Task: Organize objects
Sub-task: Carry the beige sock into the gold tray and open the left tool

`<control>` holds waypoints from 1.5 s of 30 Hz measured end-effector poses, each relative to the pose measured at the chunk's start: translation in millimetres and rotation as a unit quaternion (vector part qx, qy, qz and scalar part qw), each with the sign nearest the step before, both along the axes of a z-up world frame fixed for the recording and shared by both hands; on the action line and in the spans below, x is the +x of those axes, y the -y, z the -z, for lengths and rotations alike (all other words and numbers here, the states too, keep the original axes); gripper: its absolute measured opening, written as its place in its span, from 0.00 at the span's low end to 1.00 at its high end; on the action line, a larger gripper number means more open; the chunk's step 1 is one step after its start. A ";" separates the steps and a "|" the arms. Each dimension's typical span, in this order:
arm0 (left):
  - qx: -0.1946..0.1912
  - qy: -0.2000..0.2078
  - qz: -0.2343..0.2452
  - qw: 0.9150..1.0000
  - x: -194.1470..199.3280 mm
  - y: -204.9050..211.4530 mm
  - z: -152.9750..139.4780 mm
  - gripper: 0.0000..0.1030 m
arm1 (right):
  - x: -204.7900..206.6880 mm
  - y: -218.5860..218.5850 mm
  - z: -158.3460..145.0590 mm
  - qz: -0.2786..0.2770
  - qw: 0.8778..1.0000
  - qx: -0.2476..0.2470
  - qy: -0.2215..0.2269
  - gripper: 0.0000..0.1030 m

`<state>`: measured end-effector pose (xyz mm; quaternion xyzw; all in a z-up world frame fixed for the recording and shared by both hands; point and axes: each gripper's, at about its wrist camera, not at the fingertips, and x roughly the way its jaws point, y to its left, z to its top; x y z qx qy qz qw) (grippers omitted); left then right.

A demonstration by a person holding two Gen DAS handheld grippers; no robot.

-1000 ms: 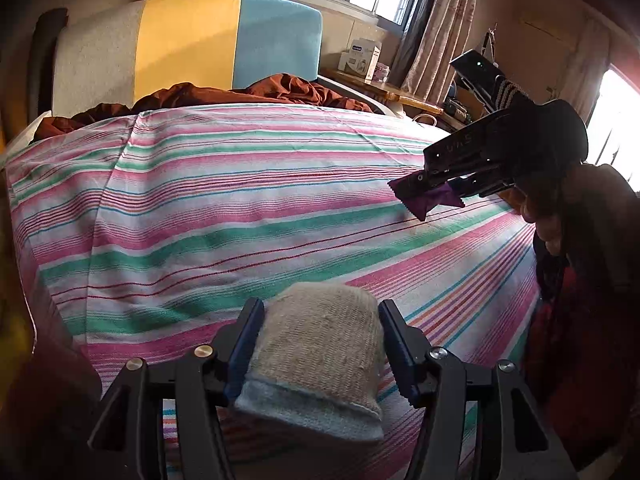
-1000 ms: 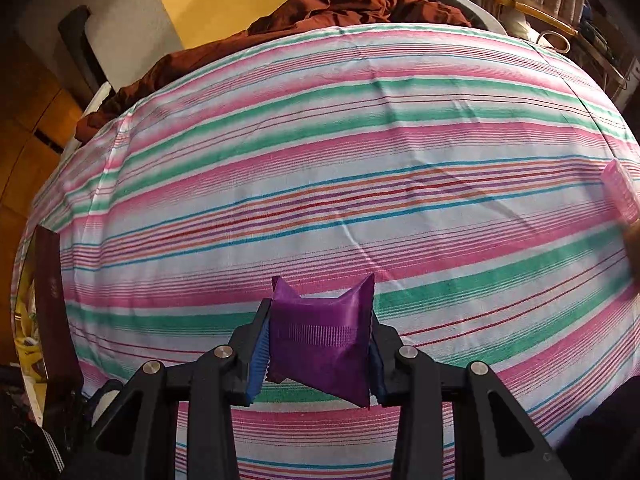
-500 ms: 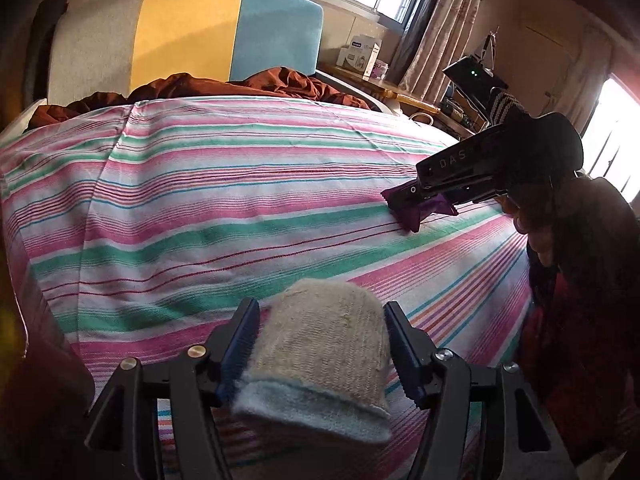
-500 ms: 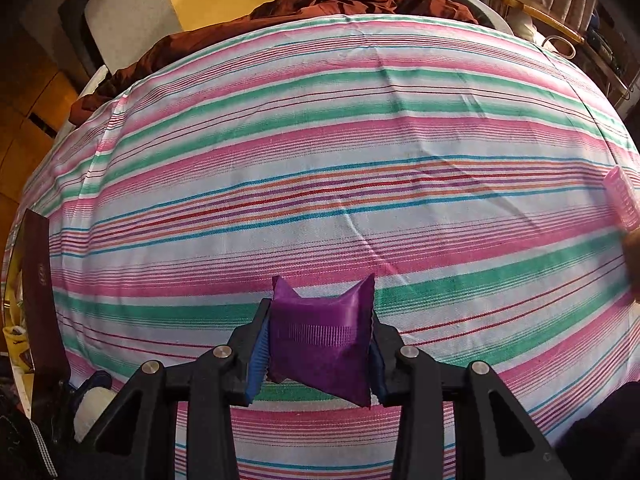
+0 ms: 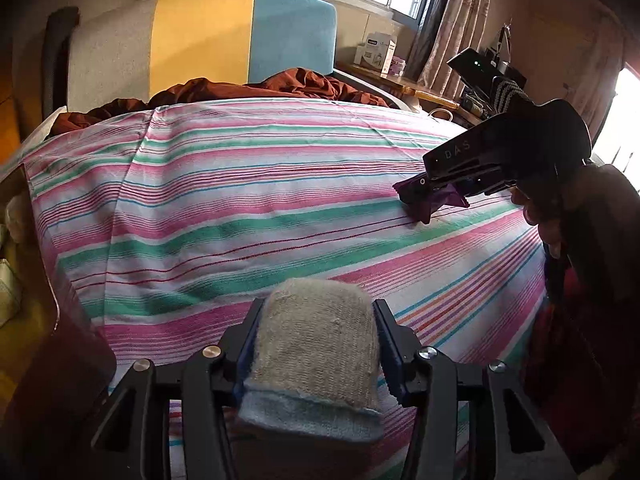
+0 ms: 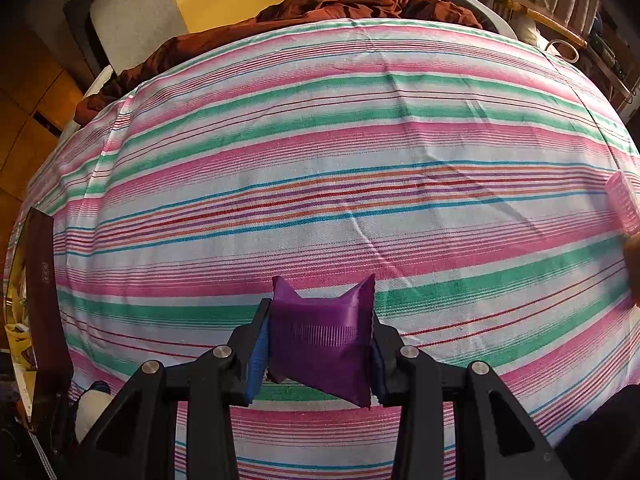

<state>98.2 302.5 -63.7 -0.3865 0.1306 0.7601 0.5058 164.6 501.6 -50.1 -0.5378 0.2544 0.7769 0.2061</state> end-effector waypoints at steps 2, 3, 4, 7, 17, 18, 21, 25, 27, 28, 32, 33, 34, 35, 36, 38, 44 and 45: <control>-0.005 -0.002 -0.006 1.000 0.3 3.3 -1.6 0.51 | -0.3 1.9 -1.9 -0.008 1.000 -0.002 -0.008 0.39; -0.008 -0.003 -0.009 1.000 0.1 4.7 -2.6 0.51 | -1.0 4.1 -3.9 -0.012 1.000 -0.002 -0.010 0.39; -0.010 -0.006 -0.012 1.000 0.3 5.8 -4.0 0.50 | 7.4 3.0 -6.7 -0.016 1.000 -0.002 -0.012 0.39; -0.013 -0.016 -0.020 1.000 0.7 8.9 -9.0 0.50 | 4.7 3.8 -6.8 -0.019 1.000 -0.003 -0.015 0.39; 0.001 -0.039 -0.044 0.998 -1.6 25.4 -33.6 0.50 | -12.1 11.6 -4.7 -0.018 1.000 0.000 -0.016 0.39; 0.003 -0.039 -0.047 0.998 -2.9 27.2 -36.2 0.50 | -11.7 11.4 -5.1 -0.017 1.000 0.000 -0.017 0.39; 0.009 -0.040 -0.058 0.997 -6.7 34.9 -43.0 0.50 | -10.9 12.6 -7.3 -0.017 1.000 0.001 -0.019 0.39; 0.016 -0.040 -0.076 0.996 -13.6 47.9 -51.5 0.50 | -9.8 13.9 -9.5 -0.021 1.000 0.004 -0.018 0.39; 0.019 -0.038 -0.087 0.995 -18.5 56.1 -55.6 0.50 | -12.3 15.8 -9.2 -0.025 1.000 0.006 -0.017 0.39; 0.021 -0.036 -0.093 0.995 -21.4 60.5 -57.4 0.50 | -12.8 17.0 -8.9 -0.027 0.999 0.008 -0.016 0.39; 0.038 -0.024 -0.129 0.991 -40.2 89.1 -69.7 0.50 | -15.8 23.4 -7.5 -0.039 0.999 0.016 -0.005 0.39; 0.044 -0.016 -0.141 0.989 -47.9 98.9 -72.8 0.50 | -16.5 24.7 -7.3 -0.042 0.999 0.019 -0.002 0.39; 0.049 -0.007 -0.156 0.986 -56.8 109.4 -75.2 0.50 | -17.1 25.7 -7.2 -0.044 0.999 0.021 -0.002 0.39; 0.053 0.001 -0.173 0.983 -66.2 120.7 -76.8 0.50 | -17.3 26.3 -7.0 -0.045 0.999 0.022 -0.002 0.39; 0.057 0.010 -0.193 0.980 -76.2 132.9 -77.9 0.50 | -17.5 26.9 -7.2 -0.045 0.999 0.024 -0.002 0.39; 0.066 0.039 -0.232 0.970 -98.6 158.7 -76.7 0.50 | -19.3 27.9 -6.3 -0.046 0.999 0.026 0.000 0.39; 0.082 0.104 -0.331 0.934 -146.7 220.5 -61.9 0.50 | -24.0 27.3 -3.9 -0.042 0.999 0.028 -0.001 0.39; 0.086 0.117 -0.339 0.930 -150.6 227.9 -58.8 0.50 | -22.2 27.1 -4.8 -0.043 0.999 0.029 -0.001 0.39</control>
